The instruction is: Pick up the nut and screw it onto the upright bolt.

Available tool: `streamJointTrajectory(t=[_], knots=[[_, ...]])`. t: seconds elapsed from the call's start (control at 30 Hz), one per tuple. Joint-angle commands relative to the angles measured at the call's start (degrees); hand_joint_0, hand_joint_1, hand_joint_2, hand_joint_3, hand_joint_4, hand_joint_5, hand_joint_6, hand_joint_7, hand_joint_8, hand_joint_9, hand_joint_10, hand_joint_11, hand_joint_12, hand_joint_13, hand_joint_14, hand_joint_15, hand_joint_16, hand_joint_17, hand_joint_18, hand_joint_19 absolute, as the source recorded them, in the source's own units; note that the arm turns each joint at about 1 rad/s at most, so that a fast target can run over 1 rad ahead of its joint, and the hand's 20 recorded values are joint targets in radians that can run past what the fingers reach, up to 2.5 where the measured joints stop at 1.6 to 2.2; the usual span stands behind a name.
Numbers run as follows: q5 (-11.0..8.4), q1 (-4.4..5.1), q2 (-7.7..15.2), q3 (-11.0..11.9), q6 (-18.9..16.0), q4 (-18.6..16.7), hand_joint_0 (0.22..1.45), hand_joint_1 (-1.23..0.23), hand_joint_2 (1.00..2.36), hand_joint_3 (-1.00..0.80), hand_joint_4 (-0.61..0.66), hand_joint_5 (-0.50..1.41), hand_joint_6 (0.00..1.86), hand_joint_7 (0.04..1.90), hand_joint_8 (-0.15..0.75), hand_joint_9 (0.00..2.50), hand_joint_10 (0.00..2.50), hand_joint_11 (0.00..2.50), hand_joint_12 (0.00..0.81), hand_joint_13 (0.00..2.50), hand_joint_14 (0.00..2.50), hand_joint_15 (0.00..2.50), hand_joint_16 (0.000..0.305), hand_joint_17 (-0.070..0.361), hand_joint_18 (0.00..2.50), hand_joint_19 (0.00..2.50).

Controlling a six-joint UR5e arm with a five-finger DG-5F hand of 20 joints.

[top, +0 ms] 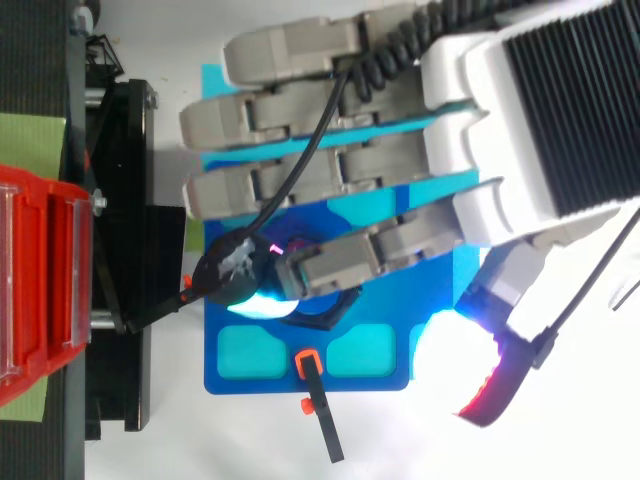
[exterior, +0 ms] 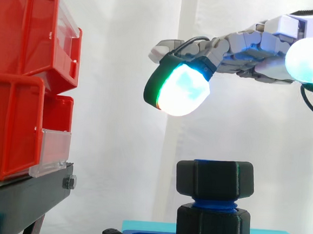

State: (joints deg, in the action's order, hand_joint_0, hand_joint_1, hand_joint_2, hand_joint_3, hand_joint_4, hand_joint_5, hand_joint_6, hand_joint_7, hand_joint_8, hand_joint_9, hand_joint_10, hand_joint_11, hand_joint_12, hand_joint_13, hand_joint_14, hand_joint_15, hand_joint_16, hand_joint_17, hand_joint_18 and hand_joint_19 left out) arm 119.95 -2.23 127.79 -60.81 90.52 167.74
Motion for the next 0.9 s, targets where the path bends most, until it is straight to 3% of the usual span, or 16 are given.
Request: streamJointTrajectory(t=[0.0, 0.2, 0.4, 0.5, 0.57, 0.67, 0.87], knots=[[-1.47, 0.91, 0.0, -0.4, -0.3, 0.1, 0.44, -0.02, 1.00, -0.50, -0.04, -0.26, 0.50, 0.53, 0.127, 0.00, 0.00, 0.00, 0.326, 0.00, 0.00, 0.00, 0.047, 0.106, 0.00, 0.00], [-1.47, 1.35, 0.0, -0.4, -0.4, 0.0, 0.44, -0.03, 1.00, -0.50, -0.03, -0.25, 0.50, 0.54, 0.133, 0.00, 0.00, 0.00, 0.324, 0.00, 0.00, 0.00, 0.046, 0.105, 0.00, 0.00], [-3.14, 2.93, 0.1, -0.5, -1.3, -0.2, 0.45, -0.03, 1.00, -0.50, -0.02, -0.25, 0.50, 0.54, 0.137, 0.00, 0.00, 0.00, 0.326, 0.00, 0.00, 0.00, 0.046, 0.103, 0.00, 0.00], [-4.20, 3.73, 0.0, -2.7, -1.7, -2.0, 0.45, -0.03, 1.00, -0.50, -0.01, -0.25, 0.50, 0.55, 0.140, 0.00, 0.00, 0.00, 0.324, 0.00, 0.00, 0.00, 0.046, 0.103, 0.00, 0.00], [-5.08, 3.81, 0.0, -4.4, -2.5, -4.3, 0.45, -0.03, 1.00, -0.50, 0.00, -0.24, 0.50, 0.55, 0.142, 0.00, 0.00, 0.00, 0.323, 0.00, 0.00, 0.00, 0.046, 0.103, 0.00, 0.00], [-5.25, 3.64, 0.0, -5.7, -4.1, -5.0, 0.45, -0.03, 1.00, -0.50, 0.00, -0.24, 0.50, 0.55, 0.142, 0.00, 0.00, 0.00, 0.323, 0.00, 0.00, 0.00, 0.045, 0.102, 0.00, 0.00], [-5.08, 3.37, 0.0, -6.2, -4.3, -5.8, 0.45, -0.03, 1.00, -0.50, 0.00, -0.24, 0.50, 0.56, 0.143, 0.00, 0.00, 0.00, 0.324, 0.00, 0.00, 0.00, 0.045, 0.101, 0.00, 0.00]])
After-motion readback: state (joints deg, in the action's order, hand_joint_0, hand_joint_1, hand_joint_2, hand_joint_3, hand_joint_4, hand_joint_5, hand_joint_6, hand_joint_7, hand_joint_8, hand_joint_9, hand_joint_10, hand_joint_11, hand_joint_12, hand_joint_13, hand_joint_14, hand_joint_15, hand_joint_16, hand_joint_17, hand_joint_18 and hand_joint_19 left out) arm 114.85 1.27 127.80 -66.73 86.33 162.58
